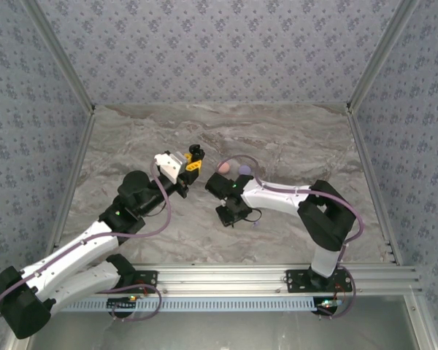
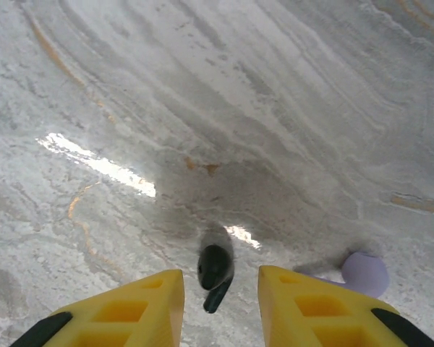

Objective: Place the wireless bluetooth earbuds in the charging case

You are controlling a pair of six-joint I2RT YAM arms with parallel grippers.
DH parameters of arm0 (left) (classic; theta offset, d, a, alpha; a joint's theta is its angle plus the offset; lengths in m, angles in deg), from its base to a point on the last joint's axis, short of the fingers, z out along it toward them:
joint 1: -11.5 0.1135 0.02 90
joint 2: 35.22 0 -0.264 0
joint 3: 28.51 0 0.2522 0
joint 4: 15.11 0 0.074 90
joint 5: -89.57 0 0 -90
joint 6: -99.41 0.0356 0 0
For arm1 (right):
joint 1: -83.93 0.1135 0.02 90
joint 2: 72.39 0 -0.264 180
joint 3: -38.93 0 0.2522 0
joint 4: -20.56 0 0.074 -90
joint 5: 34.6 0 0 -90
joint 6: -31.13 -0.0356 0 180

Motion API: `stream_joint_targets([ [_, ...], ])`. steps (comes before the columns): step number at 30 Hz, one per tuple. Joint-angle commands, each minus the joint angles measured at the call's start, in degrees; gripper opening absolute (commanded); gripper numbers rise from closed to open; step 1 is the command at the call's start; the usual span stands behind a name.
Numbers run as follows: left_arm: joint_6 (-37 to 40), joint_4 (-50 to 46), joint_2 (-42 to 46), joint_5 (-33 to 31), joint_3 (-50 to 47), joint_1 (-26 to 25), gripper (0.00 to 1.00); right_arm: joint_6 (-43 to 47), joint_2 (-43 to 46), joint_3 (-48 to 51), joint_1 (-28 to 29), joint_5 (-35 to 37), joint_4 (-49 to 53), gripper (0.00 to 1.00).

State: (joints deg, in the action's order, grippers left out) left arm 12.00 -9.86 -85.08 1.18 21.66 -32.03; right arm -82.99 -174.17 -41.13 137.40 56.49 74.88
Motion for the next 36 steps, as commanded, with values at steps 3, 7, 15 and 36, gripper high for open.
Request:
stream_joint_targets([
  [3, 1.03, 0.15, 1.17, -0.77, 1.35, -0.32, 0.0, -0.38, -1.23, -0.41, -0.28, -0.85, 0.5, 0.33],
  [7, 0.99, 0.12, 1.18, -0.84, 1.21, -0.33, 0.0, -0.28, -3.0, -0.75, -0.13, -2.42, -0.13, 0.31],
  [15, 1.07, 0.01, 1.45, -1.31, 0.78, -0.31, 0.0, -0.27, -4.02, -0.38, -0.04, -3.06, -0.02, 0.22],
  [36, -4.28, 11.14, -7.81, 7.65, 2.2, -0.29, 0.0, 6.16, 36.38, -4.55, -11.0, 2.27, -15.91, 0.2],
])
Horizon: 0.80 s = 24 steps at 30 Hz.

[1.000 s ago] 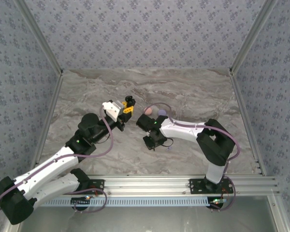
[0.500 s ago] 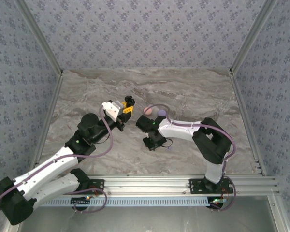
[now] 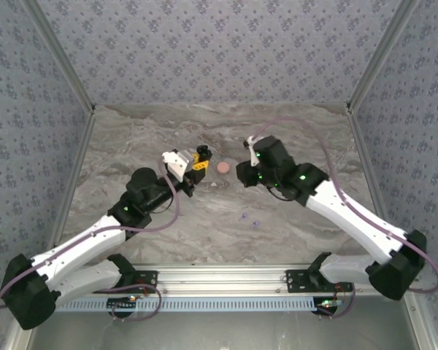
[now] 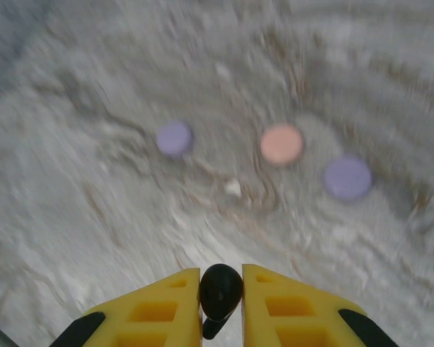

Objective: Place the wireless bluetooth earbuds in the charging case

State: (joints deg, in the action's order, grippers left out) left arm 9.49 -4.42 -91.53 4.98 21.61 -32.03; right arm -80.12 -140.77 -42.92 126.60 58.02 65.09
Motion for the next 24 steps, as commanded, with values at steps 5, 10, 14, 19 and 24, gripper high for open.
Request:
stream_joint_targets([
  [5, -3.88, 10.14, -5.58, 8.44, 4.65, -0.32, 0.0, 5.83, 6.62, -4.72, -0.08, -0.77, -11.14, 0.2],
  [10, -5.49, 13.19, -8.85, 12.04, 6.43, -0.42, 0.0, 6.28, 5.77, -6.4, 0.8, -1.25, -12.43, 0.2],
  [14, -6.15, 14.53, -9.98, 13.7, 6.88, -0.58, 0.0, 6.23, 3.81, -6.94, 1.53, -1.63, -12.52, 0.2],
  [19, -6.17, 14.41, -10.43, 14.71, 7.36, -0.86, 0.0, 5.76, 2.56, -7.05, 1.97, -2.8, -13.43, 0.2],
  [24, -5.99, 14.41, -10.65, 14.83, 7.47, -0.85, 0.0, 5.38, 1.76, -7.13, 2.28, -3.54, -13.47, 0.2],
])
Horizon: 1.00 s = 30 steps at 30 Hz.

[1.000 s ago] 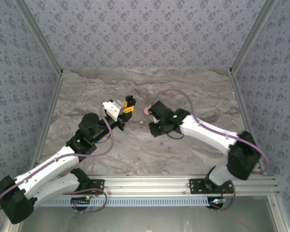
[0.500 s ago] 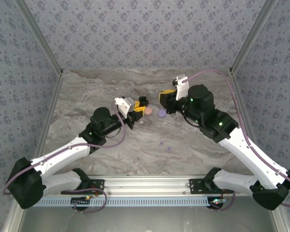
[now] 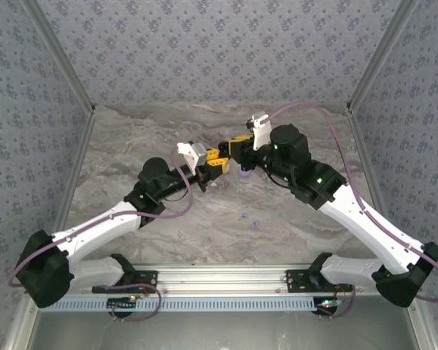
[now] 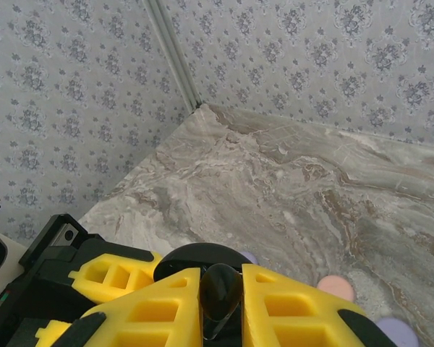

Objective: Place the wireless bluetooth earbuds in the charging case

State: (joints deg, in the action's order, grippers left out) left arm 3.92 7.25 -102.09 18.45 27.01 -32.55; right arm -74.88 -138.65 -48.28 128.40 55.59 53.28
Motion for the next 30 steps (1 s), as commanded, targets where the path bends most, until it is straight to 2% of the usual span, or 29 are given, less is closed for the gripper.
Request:
stream_joint_targets([
  [1, -0.43, 2.73, -0.19, 1.38, 2.09, -0.33, 0.0, 0.12, -0.53, -1.84, 0.54, -1.07, -1.49, 0.2],
  [30, -0.49, 3.08, -0.03, 0.28, 1.55, -0.27, 0.0, -0.73, -1.64, -1.24, 1.27, -2.12, 3.14, 0.2],
])
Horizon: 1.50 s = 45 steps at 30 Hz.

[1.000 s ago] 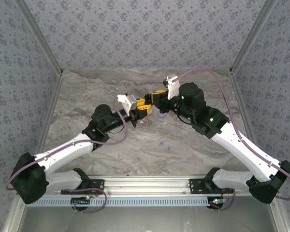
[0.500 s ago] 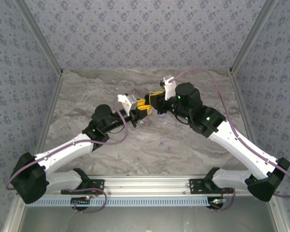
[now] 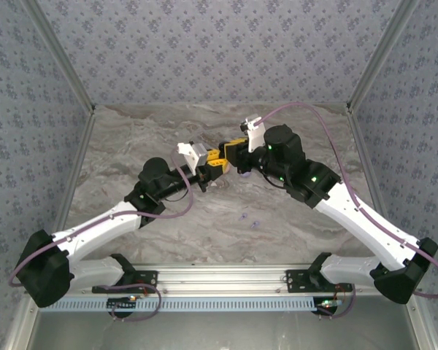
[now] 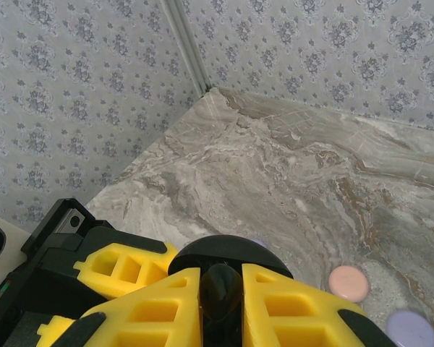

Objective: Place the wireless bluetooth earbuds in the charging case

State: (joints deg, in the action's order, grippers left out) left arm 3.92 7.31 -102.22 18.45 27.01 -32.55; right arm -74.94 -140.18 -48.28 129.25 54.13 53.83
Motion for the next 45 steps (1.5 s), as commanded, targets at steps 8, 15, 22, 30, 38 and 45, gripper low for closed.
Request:
stream_joint_targets([
  [8, -0.52, 3.04, -0.37, 0.35, 1.51, -0.29, 0.0, -0.44, -1.16, -2.15, 0.46, -1.0, 4.43, 0.2],
  [15, -0.57, 3.17, -0.76, 0.37, 1.73, -0.33, 0.0, -0.38, -1.47, -2.53, 0.44, -1.37, 5.2, 0.2],
  [22, -0.3, 2.75, -0.95, 0.46, 1.75, -0.32, 0.0, 0.53, -1.49, -3.45, 0.46, 0.52, 6.36, 0.2],
  [30, -0.2, 2.58, -1.41, 0.53, 1.88, -0.29, 0.0, 1.05, -1.71, -3.98, 0.56, 1.09, 7.43, 0.2],
  [38, -0.11, 2.23, -1.88, 0.83, 2.22, -0.32, 0.0, 1.03, -2.26, -4.33, 0.49, 0.62, 7.55, 0.19],
  [45, 0.35, 1.48, -2.04, 0.98, 2.64, -0.35, 0.0, 1.35, -2.35, -4.95, 0.42, 1.19, 8.27, 0.19],
])
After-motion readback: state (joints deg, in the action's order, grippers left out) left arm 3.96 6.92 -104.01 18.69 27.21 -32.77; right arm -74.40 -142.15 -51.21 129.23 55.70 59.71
